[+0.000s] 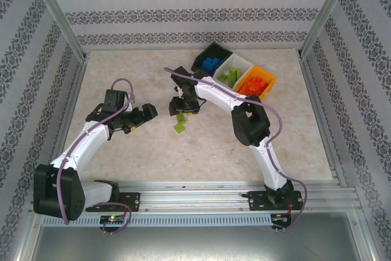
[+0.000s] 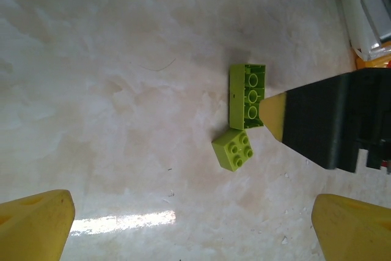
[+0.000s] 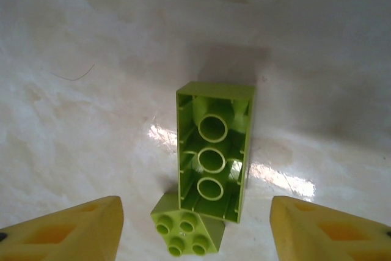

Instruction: Sort the legos into containers by color

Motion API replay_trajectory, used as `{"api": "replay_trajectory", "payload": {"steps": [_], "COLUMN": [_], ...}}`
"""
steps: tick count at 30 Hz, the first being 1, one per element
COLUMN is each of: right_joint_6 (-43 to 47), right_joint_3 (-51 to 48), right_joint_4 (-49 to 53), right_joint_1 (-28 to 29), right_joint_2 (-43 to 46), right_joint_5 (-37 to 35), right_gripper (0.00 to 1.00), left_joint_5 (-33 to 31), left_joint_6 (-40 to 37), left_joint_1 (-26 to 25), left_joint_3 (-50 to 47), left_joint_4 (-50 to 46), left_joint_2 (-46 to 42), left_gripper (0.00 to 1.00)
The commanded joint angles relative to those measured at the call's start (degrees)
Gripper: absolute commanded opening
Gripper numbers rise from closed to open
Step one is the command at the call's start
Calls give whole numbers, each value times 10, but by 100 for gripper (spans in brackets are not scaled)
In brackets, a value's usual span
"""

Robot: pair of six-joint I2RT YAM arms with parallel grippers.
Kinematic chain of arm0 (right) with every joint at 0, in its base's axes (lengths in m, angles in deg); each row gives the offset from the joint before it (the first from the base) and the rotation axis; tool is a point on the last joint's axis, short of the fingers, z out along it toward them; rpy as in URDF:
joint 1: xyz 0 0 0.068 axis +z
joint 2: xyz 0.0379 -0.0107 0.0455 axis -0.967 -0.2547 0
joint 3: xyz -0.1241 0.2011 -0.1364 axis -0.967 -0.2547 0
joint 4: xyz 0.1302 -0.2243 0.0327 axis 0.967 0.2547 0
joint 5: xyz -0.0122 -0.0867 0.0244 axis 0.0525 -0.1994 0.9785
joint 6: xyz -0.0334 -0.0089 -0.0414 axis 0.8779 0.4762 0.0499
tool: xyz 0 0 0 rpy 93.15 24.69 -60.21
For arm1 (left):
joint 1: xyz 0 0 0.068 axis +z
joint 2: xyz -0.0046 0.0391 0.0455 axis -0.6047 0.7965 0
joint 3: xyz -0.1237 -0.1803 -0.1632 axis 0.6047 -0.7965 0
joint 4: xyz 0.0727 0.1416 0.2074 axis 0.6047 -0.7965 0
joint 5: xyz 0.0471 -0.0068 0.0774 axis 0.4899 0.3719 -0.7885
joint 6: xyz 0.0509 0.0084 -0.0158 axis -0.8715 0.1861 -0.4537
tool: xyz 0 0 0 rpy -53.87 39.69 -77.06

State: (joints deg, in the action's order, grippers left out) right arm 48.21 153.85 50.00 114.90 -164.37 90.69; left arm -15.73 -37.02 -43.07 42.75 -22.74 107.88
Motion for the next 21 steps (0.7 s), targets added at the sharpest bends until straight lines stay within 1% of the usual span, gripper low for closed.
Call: {"api": "replay_trajectory", "payload": {"steps": [1, 6, 11, 17, 21], "right_joint_6": [14, 26, 39, 43, 45], "right_joint_3": [49, 124, 178, 190, 187], "right_joint_4": [54, 111, 158, 172, 177], "right_joint_1": [10, 22, 32, 35, 32], "right_joint_2": [-28, -75, -111, -127, -126], "right_joint_5": [-45, -82, -127, -136, -141], "right_gripper": [61, 57, 54, 53, 44], "left_joint_5": [6, 11, 14, 17, 20], "left_joint_6": [-7, -10, -14, -14, -12], "left_joint_1": [11, 16, 20, 25, 26], "left_joint_3": [-7, -5, -7, -9, -11], "left_joint_4": [-20, -21, -21, -19, -15], "left_joint_2": [-12, -11, -11, -11, -10], "left_gripper": [100, 100, 100, 100, 100]}}
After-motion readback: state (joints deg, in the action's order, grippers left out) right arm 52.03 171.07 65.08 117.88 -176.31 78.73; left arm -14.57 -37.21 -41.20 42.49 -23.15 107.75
